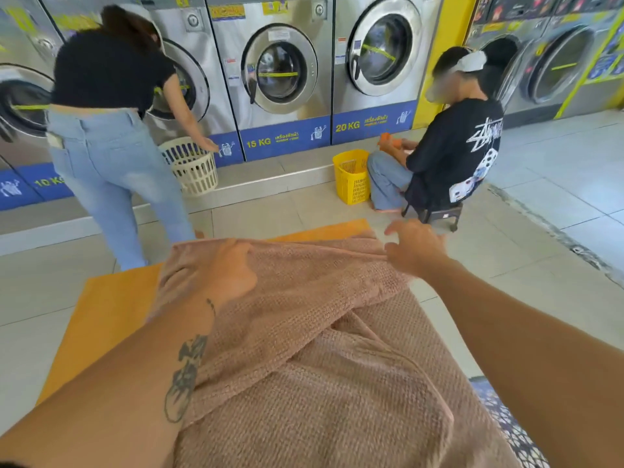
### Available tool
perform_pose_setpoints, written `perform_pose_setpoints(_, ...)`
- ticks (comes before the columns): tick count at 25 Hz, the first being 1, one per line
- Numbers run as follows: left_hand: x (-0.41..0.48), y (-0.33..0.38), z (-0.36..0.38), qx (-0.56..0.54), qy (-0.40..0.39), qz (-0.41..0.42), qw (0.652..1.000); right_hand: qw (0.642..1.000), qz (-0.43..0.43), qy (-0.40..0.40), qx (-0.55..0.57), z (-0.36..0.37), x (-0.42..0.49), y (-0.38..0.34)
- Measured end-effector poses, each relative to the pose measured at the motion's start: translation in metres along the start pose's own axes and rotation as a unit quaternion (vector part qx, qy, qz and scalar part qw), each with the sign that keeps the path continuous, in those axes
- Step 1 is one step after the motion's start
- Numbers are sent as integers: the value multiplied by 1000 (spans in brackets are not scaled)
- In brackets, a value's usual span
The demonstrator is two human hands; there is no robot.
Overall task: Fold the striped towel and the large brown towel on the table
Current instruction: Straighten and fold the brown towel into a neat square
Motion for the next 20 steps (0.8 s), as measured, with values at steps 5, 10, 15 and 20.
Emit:
perform_pose_setpoints(5, -43, 51, 34, -91, -64, 31, 993, 982, 8, -180, 52, 55, -50, 26)
perform_pose_setpoints(10, -89, 102, 105, -136, -144, 85, 976, 947, -53, -308, 70, 104, -106, 24)
perform_pose_setpoints(15, -109, 126, 140, 45, -97, 37, 994, 928, 51, -151, 338, 85, -143, 62)
perform_pose_setpoints(20, -117, 153, 143, 100, -173, 113, 973, 962, 159, -46, 218, 51, -213, 140)
Point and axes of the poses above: each hand's wrist, its own x-axis towards the middle knuckle, its own z-axis out of the palm, y = z × x, the point moved 5 cm from there along x, towards the middle knuckle, and after that the axes turned 14 degrees about -y, right-handed, at the moved point
